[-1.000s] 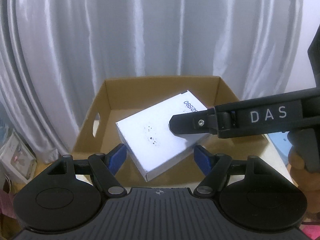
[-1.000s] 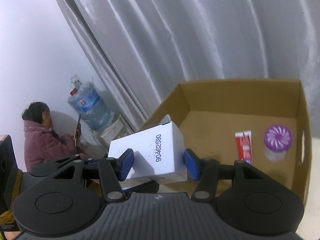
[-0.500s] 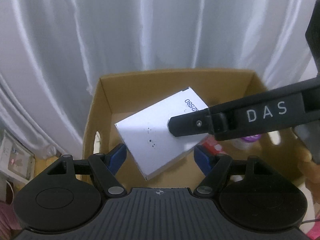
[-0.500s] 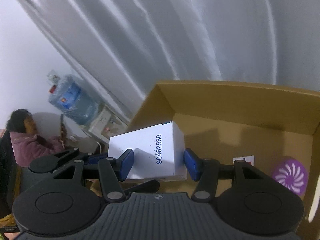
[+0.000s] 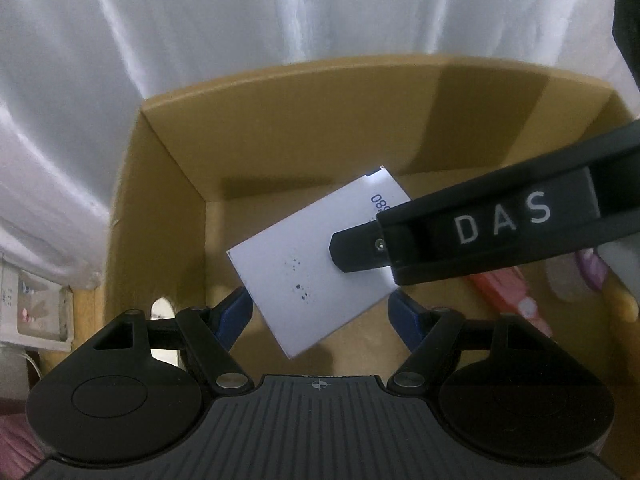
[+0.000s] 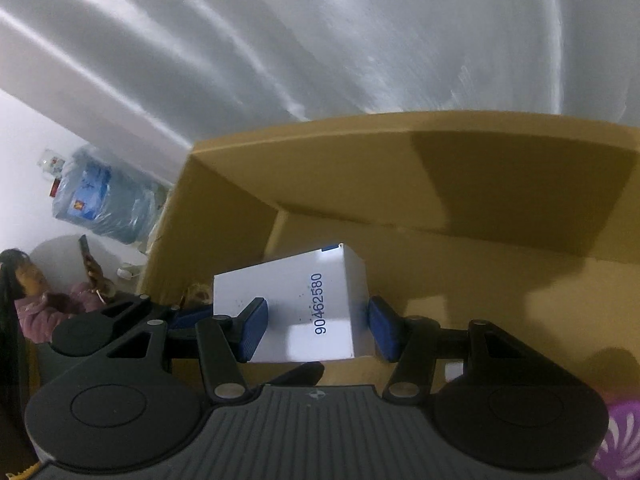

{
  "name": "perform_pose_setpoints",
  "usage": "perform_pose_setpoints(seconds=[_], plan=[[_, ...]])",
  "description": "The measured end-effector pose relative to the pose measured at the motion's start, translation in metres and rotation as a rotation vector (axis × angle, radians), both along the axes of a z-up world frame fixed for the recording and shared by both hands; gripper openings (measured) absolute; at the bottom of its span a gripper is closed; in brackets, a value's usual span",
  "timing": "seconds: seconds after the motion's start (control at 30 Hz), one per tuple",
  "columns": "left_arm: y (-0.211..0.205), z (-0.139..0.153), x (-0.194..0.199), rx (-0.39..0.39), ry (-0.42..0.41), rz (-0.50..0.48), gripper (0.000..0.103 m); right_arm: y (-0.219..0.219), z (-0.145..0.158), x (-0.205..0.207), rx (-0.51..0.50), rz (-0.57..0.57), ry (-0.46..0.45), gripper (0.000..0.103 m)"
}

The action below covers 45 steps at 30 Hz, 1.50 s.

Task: Organize objects
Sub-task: 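Lower the white box into the cardboard box and open the right gripper, then withdraw the right gripper from the box toward the wet wipes pack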

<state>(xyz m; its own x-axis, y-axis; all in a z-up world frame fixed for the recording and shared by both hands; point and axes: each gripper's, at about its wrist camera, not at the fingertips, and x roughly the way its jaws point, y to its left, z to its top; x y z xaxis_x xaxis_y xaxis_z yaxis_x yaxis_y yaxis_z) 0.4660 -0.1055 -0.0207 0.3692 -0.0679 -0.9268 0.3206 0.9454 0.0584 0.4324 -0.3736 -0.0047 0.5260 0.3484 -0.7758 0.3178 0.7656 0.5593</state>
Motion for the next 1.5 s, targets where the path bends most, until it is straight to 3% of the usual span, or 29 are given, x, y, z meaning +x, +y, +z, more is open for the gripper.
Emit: perform_pose_setpoints(seconds=[0.47,0.6,0.8,0.93,1.0,1.23,1.5], plan=[[0.0,-0.025,0.0,0.002,0.017,0.025,0.075,-0.009,-0.028,0.014,0.02,-0.041,0.008,0.06],[0.0,-0.016,-0.009,-0.017,-0.011,0.045,0.084,-0.013,-0.028,0.012,0.078,-0.062,0.023,0.074],[-0.002,0.019,-0.041,-0.049,-0.078,0.03,0.095,-0.015,-0.005,-0.008,0.122,-0.103,-0.005,0.081],[-0.004,0.045,-0.077,-0.065,-0.121,0.019,0.096,-0.018,0.021,-0.039,0.186,-0.131,-0.081,0.092],[-0.012,0.057,-0.056,-0.073,-0.148,0.006,0.097,-0.02,0.032,-0.056,0.221,-0.147,-0.113,0.094],[-0.011,0.098,-0.127,-0.124,-0.258,-0.017,0.102,-0.01,0.079,-0.137,0.27,-0.176,-0.252,0.1],[-0.015,0.102,-0.186,-0.169,-0.337,0.036,0.103,0.022,0.114,-0.252,0.192,-0.171,-0.414,0.103]])
